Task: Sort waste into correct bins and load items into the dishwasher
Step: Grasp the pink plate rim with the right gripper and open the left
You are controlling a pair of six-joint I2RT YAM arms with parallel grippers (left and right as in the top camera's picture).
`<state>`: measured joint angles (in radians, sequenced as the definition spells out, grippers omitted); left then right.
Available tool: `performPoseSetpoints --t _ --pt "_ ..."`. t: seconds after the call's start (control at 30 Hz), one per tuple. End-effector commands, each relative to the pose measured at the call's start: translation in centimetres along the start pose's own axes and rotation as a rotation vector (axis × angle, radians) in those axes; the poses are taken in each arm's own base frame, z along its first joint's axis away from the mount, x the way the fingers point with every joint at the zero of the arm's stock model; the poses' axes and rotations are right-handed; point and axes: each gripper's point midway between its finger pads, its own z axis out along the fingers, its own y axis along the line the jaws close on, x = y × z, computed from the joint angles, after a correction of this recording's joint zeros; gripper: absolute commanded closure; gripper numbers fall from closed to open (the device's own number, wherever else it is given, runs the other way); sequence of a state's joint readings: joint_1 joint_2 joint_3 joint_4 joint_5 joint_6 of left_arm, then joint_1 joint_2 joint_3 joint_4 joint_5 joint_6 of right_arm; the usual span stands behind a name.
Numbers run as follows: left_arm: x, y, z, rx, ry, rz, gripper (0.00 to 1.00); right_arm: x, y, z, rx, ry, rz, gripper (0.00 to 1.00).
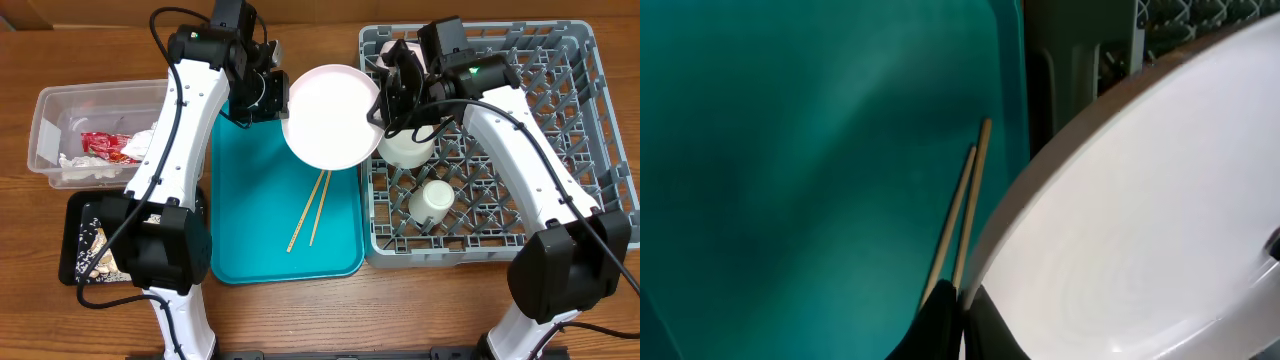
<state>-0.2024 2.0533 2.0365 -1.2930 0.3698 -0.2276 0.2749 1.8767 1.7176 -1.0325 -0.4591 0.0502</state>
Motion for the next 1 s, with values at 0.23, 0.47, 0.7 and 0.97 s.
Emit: performPoseSetpoints --t 0.23,0.47,0.7,0.97 --pt "-0.3 -2.2 -2.1 0.061 -0.047 0.047 0.9 -0.1 1.3 -0.7 -0.021 -0.019 -0.045 0.96" --pt "-0.4 -2.0 -2.2 0.06 -0.053 0.048 0.57 -0.7 0.3 -0.7 0.041 -0.045 -0.059 0.96" --pt "-0.6 -1.6 -2.3 0.051 -0.057 0.041 0.36 -1.9 -0.9 -0.9 0.117 -0.095 -0.075 0.96" --pt "-0.8 -0.7 -2.2 -0.004 -0.071 0.038 0.0 -3.3 -2.2 -1.2 0.203 -0.15 -0.084 0.96"
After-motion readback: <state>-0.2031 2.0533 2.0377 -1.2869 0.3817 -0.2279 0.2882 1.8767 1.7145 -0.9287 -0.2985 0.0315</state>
